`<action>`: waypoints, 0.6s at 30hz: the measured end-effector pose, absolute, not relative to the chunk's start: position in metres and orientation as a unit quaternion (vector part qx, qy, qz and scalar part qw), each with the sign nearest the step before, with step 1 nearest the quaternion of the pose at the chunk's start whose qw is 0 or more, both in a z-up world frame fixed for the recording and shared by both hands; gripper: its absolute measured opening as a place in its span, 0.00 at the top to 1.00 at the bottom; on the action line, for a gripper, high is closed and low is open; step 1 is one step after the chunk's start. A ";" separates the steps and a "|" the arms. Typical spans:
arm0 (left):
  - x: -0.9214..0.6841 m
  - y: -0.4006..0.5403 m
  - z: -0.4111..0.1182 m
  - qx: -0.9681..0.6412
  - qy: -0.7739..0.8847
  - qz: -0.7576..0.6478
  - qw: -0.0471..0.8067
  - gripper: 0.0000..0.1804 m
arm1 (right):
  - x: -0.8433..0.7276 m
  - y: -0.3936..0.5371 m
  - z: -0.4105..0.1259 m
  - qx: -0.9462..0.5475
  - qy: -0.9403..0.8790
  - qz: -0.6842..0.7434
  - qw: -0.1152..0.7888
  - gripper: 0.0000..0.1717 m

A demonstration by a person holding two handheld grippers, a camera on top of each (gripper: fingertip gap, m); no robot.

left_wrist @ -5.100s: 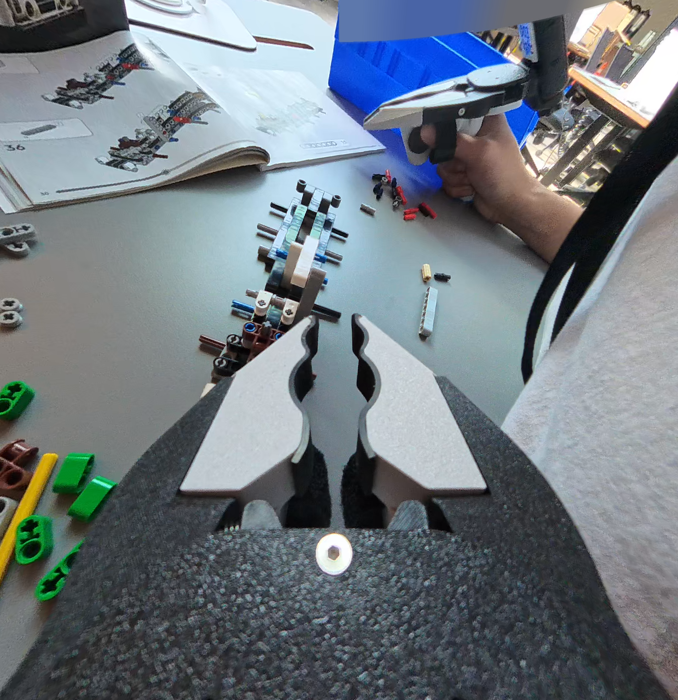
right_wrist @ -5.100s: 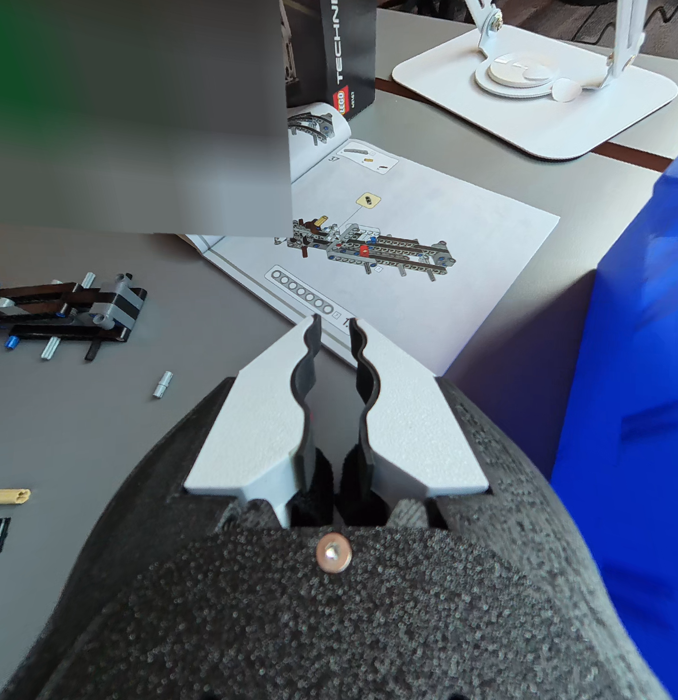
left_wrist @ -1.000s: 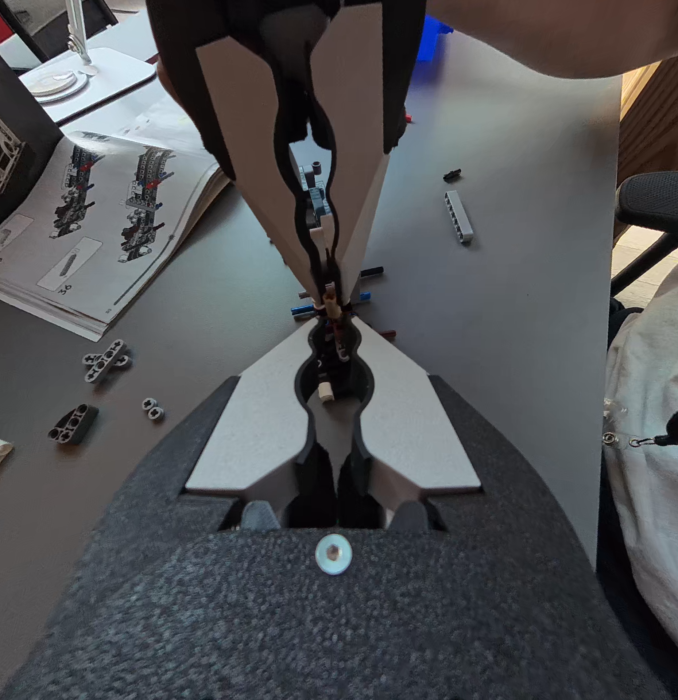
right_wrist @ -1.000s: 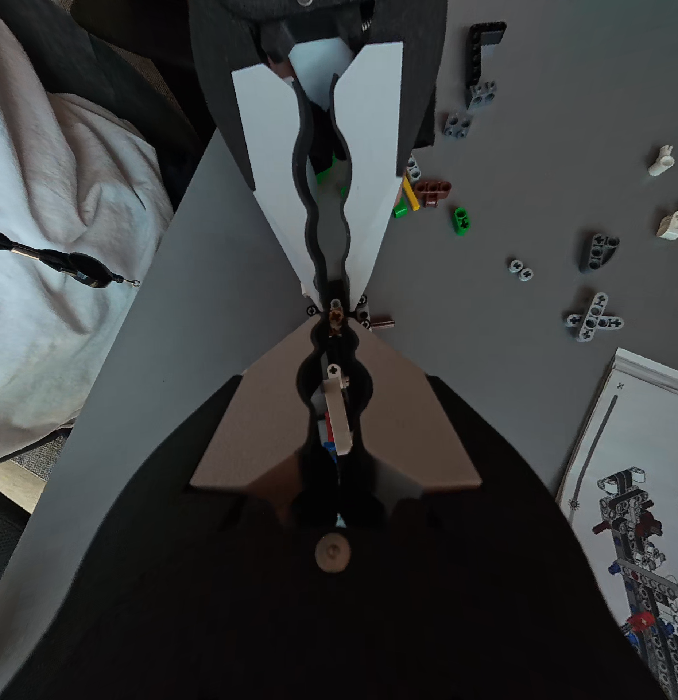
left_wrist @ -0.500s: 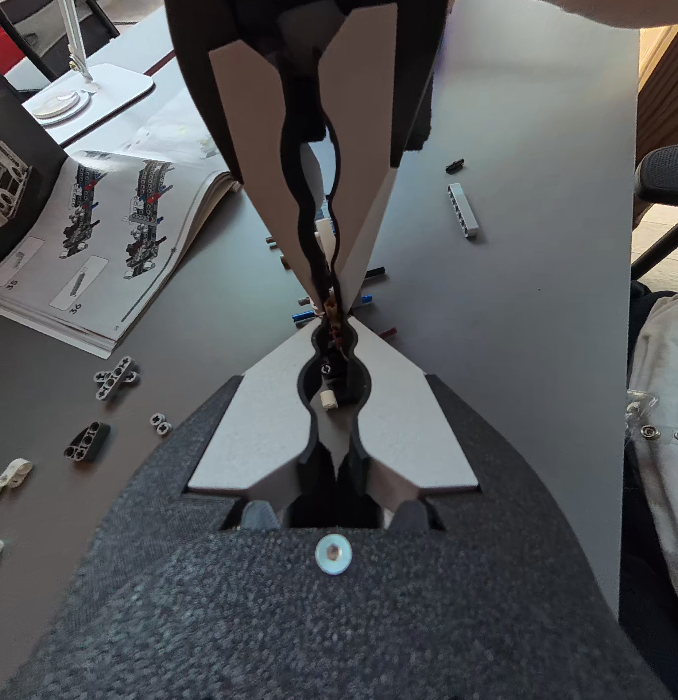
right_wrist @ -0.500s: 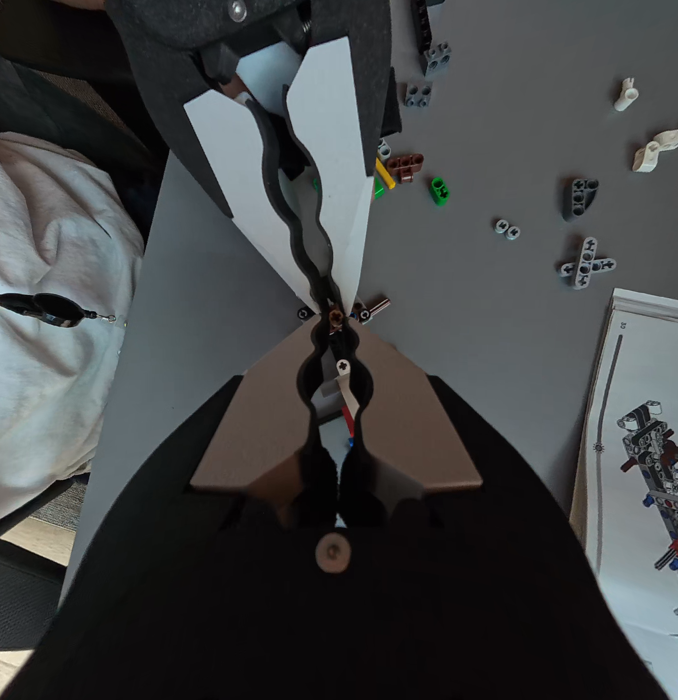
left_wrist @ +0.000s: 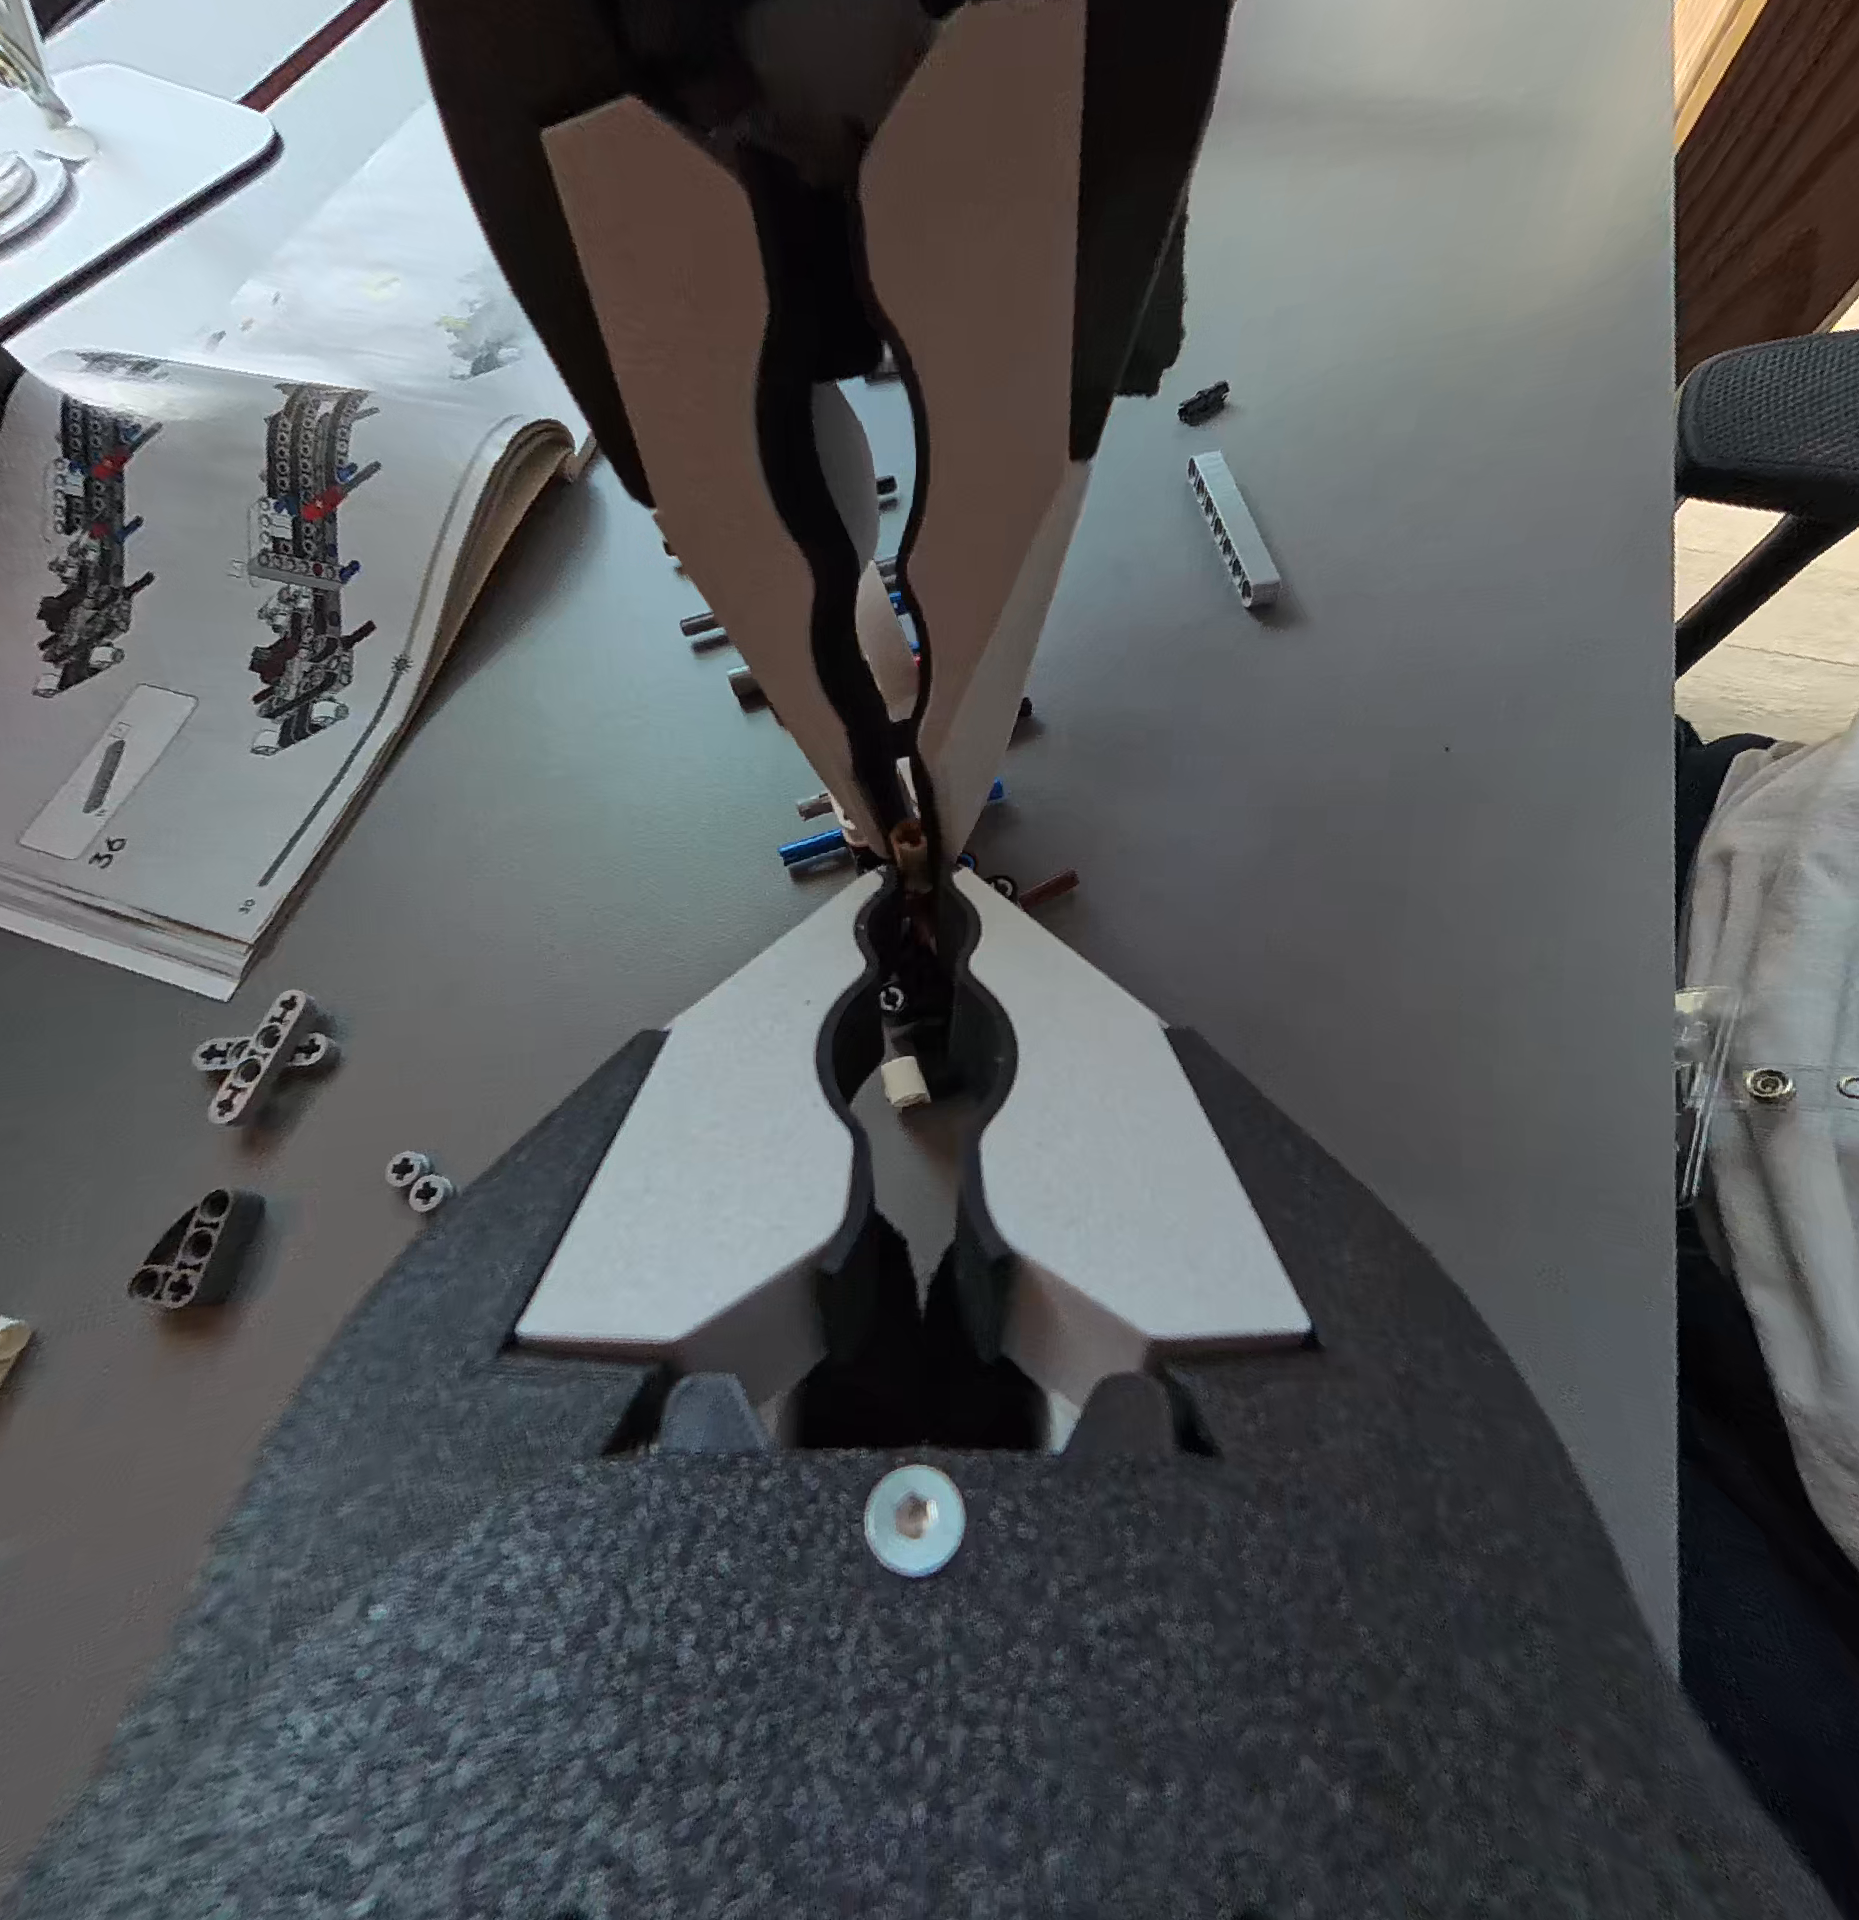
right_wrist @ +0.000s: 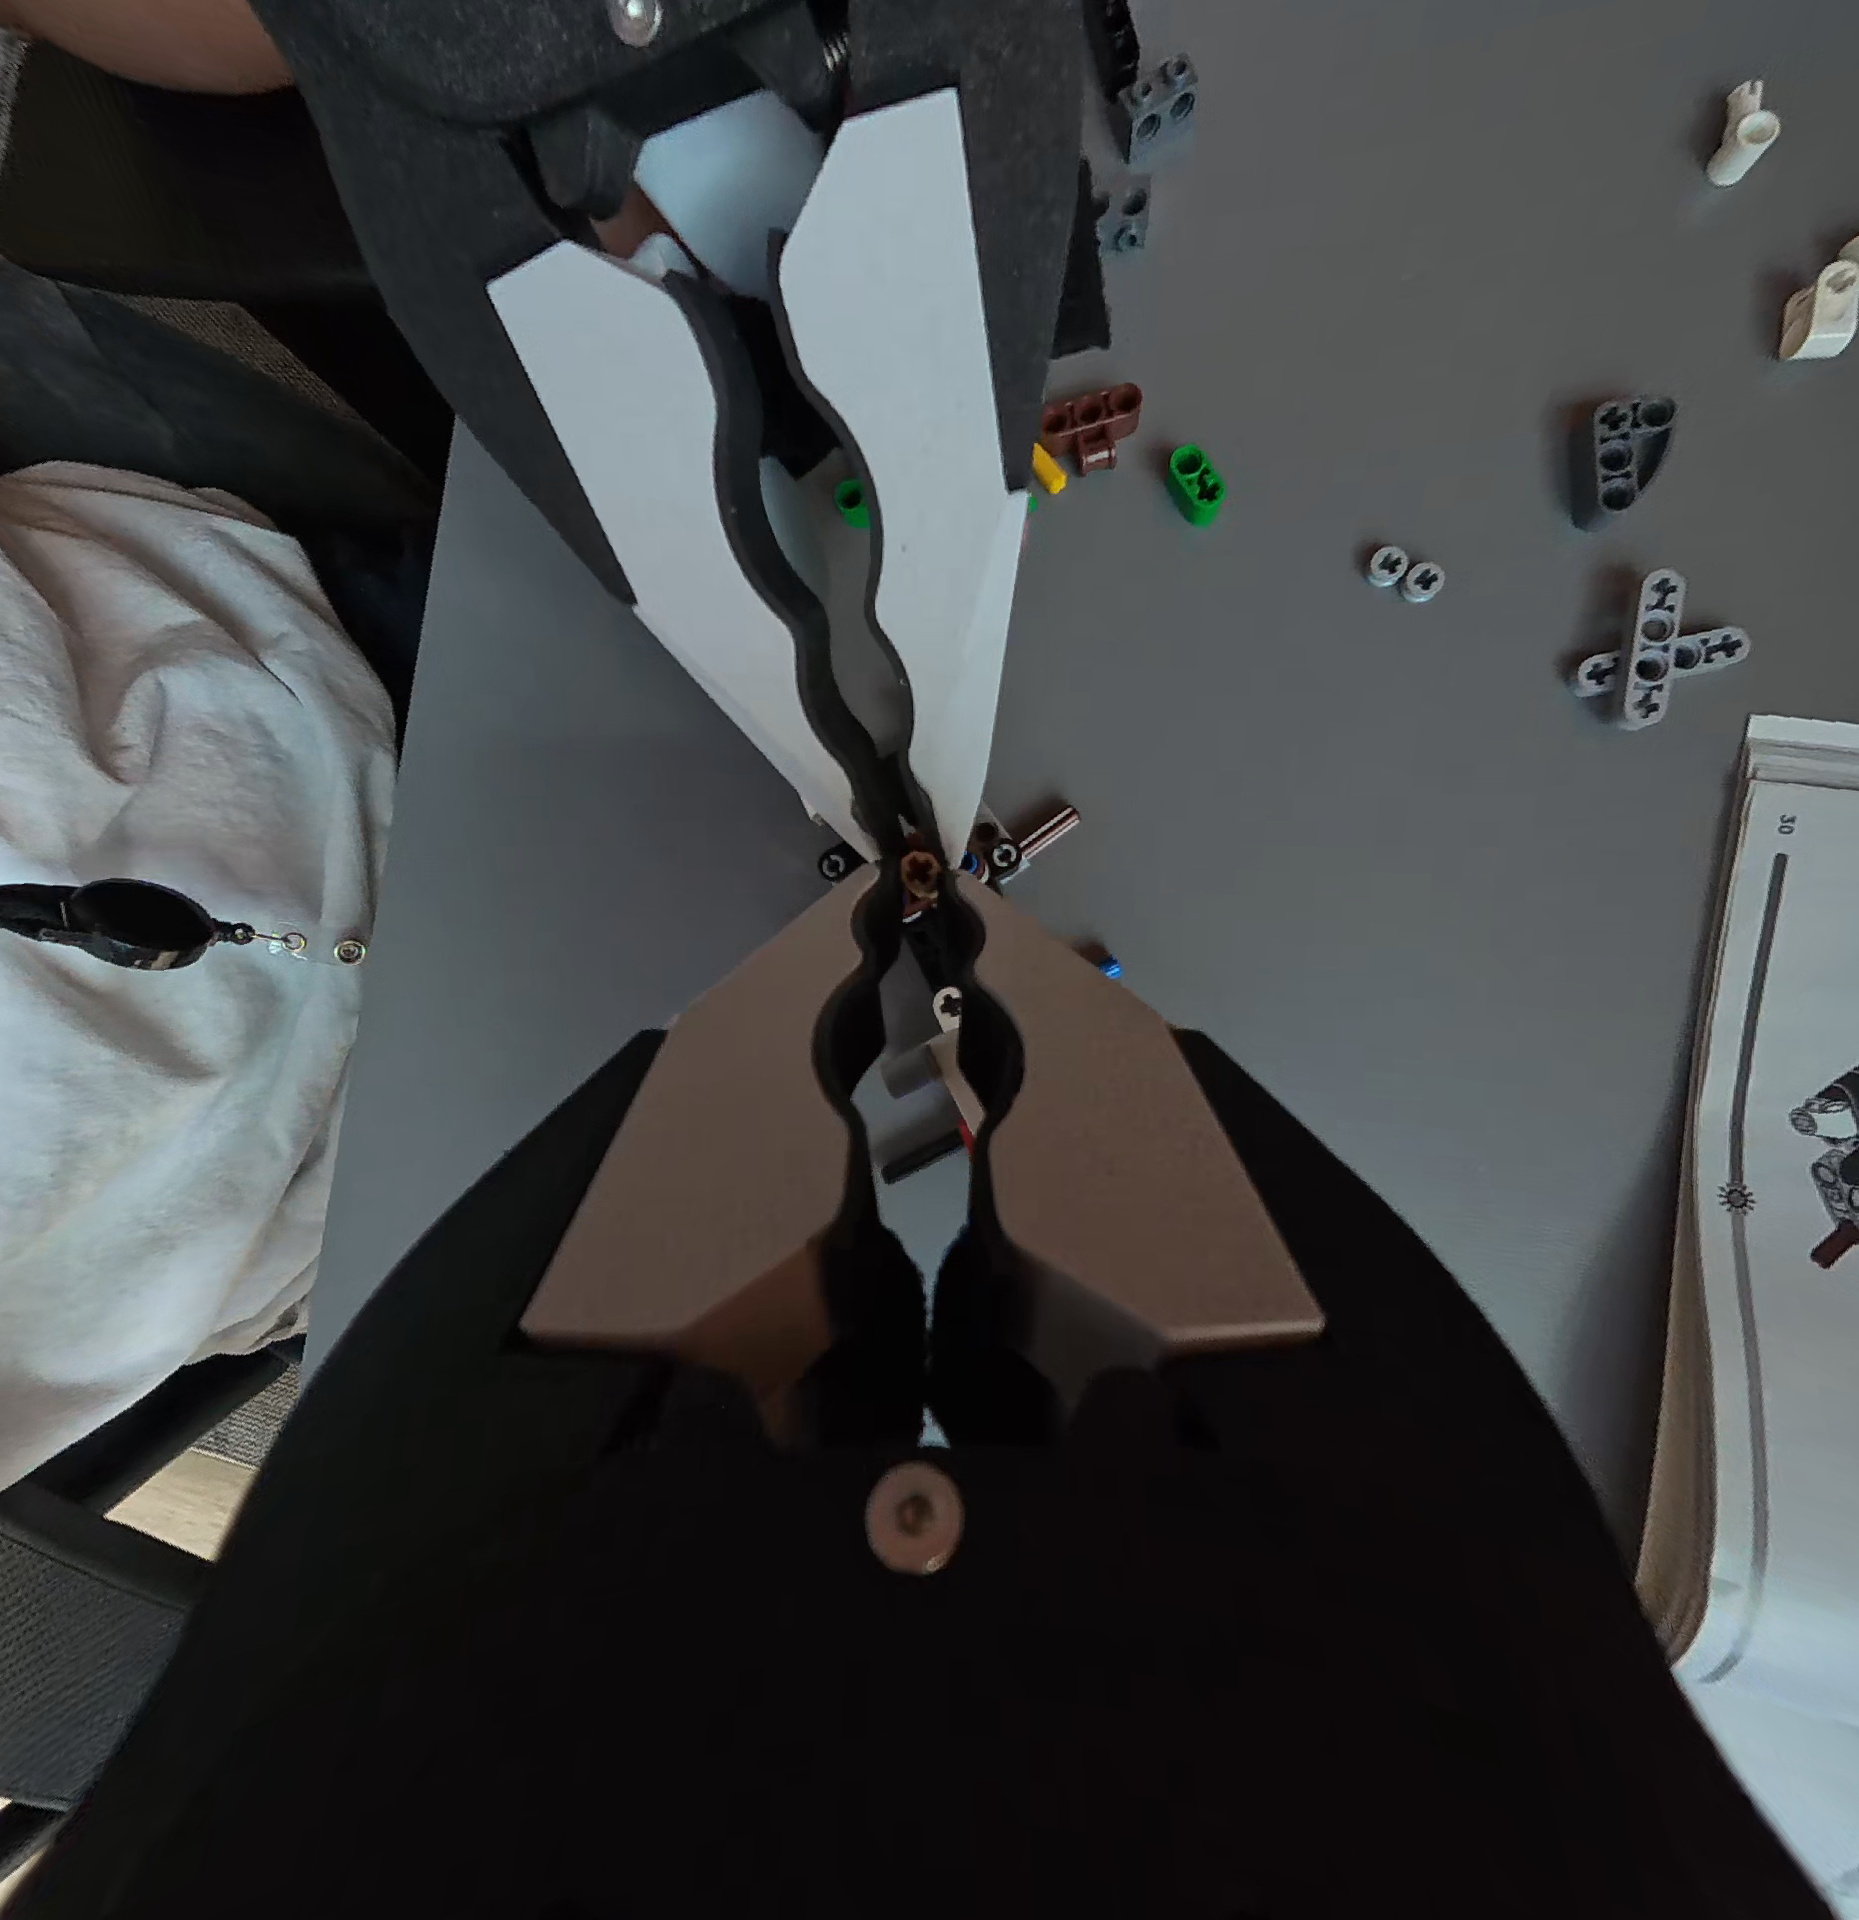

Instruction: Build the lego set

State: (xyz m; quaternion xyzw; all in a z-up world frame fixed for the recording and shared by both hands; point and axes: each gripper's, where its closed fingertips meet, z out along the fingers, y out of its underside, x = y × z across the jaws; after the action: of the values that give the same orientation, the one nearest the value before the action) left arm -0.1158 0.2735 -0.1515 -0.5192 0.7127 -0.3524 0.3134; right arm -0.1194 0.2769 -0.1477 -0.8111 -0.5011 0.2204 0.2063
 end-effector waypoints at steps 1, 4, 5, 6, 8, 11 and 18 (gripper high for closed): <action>-0.116 0.273 -0.152 -0.519 0.711 -0.355 0.315 0.98 | -0.120 0.277 -0.148 -0.810 -0.500 0.221 0.211 0.97; -0.120 0.274 -0.151 -0.518 0.711 -0.355 0.316 0.98 | -0.113 0.274 -0.142 -0.802 -0.509 0.213 0.231 0.91; -0.121 0.275 -0.150 -0.518 0.711 -0.354 0.318 0.98 | -0.111 0.274 -0.136 -0.799 -0.503 0.220 0.245 0.91; -0.123 0.276 -0.148 -0.519 0.708 -0.357 0.319 0.98 | -0.110 0.274 -0.130 -0.797 -0.495 0.229 0.260 0.92; -0.127 0.277 -0.144 -0.520 0.703 -0.365 0.319 0.97 | -0.107 0.275 -0.121 -0.795 -0.475 0.244 0.287 0.92; -0.136 0.282 -0.139 -0.523 0.696 -0.367 0.329 0.95 | -0.100 0.271 -0.110 -0.786 -0.442 0.270 0.339 0.92; -0.137 0.278 -0.129 -0.527 0.672 -0.394 0.340 0.94 | -0.025 0.274 -0.094 -0.775 -0.333 0.243 0.480 0.91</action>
State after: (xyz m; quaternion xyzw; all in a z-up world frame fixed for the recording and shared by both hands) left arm -0.1367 0.2779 -0.1287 -0.5271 0.6718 -0.3944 0.3396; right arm -0.0251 0.2735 -0.0937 -0.7746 -0.3329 0.2428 0.4799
